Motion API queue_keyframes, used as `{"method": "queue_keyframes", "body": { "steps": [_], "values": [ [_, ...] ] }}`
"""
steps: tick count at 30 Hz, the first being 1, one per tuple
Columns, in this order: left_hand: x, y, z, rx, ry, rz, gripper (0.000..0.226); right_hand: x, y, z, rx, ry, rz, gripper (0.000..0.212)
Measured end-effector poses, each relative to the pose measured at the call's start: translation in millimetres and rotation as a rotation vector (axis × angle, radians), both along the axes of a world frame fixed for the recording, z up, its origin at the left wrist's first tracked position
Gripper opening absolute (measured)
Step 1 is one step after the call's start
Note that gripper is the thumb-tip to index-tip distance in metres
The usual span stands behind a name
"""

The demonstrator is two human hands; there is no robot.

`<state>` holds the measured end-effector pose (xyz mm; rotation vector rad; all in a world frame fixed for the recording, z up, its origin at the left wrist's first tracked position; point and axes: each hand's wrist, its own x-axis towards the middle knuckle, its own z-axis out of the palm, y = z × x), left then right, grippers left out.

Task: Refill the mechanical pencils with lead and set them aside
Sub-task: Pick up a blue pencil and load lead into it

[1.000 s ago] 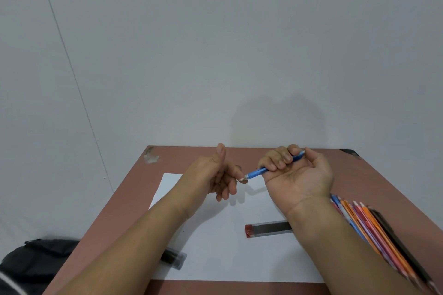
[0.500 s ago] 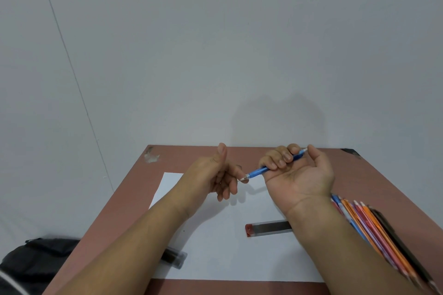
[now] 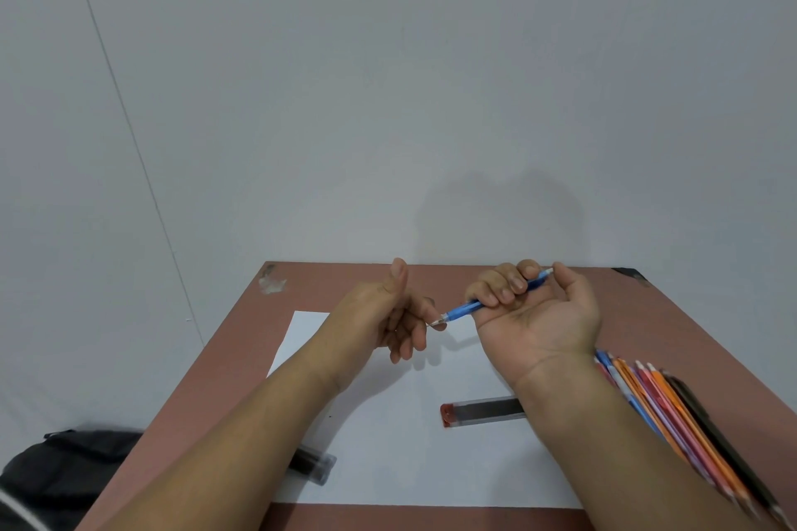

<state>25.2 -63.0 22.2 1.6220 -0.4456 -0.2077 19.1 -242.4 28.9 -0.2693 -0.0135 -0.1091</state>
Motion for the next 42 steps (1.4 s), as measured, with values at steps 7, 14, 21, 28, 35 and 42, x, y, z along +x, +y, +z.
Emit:
{"method": "queue_keyframes", "body": {
  "steps": [7,14,21,28,35,42],
  "values": [
    [0.0,0.5,0.3,0.016,-0.005,-0.009,0.088,0.7,-0.3,-0.1,-0.005,0.002,-0.002,0.035],
    [-0.4,-0.6,0.3,0.031,-0.009,-0.016,0.088,-0.6,0.0,0.1,-0.011,0.003,-0.007,0.035],
    [-0.4,-1.5,1.3,0.013,0.004,-0.018,0.087,-0.5,0.8,0.5,-0.008,0.006,0.002,0.037],
    [-0.5,-1.1,0.5,-0.007,0.002,-0.023,0.080,0.5,1.8,0.3,-0.013,0.003,0.003,0.037],
    [-0.4,-0.6,0.2,-0.016,0.000,-0.033,0.080,0.4,1.2,-0.8,-0.012,0.007,0.003,0.037],
    [0.4,0.0,-0.7,-0.007,-0.007,-0.036,0.080,1.6,0.6,-1.6,-0.010,0.005,-0.002,0.025]
  ]
}}
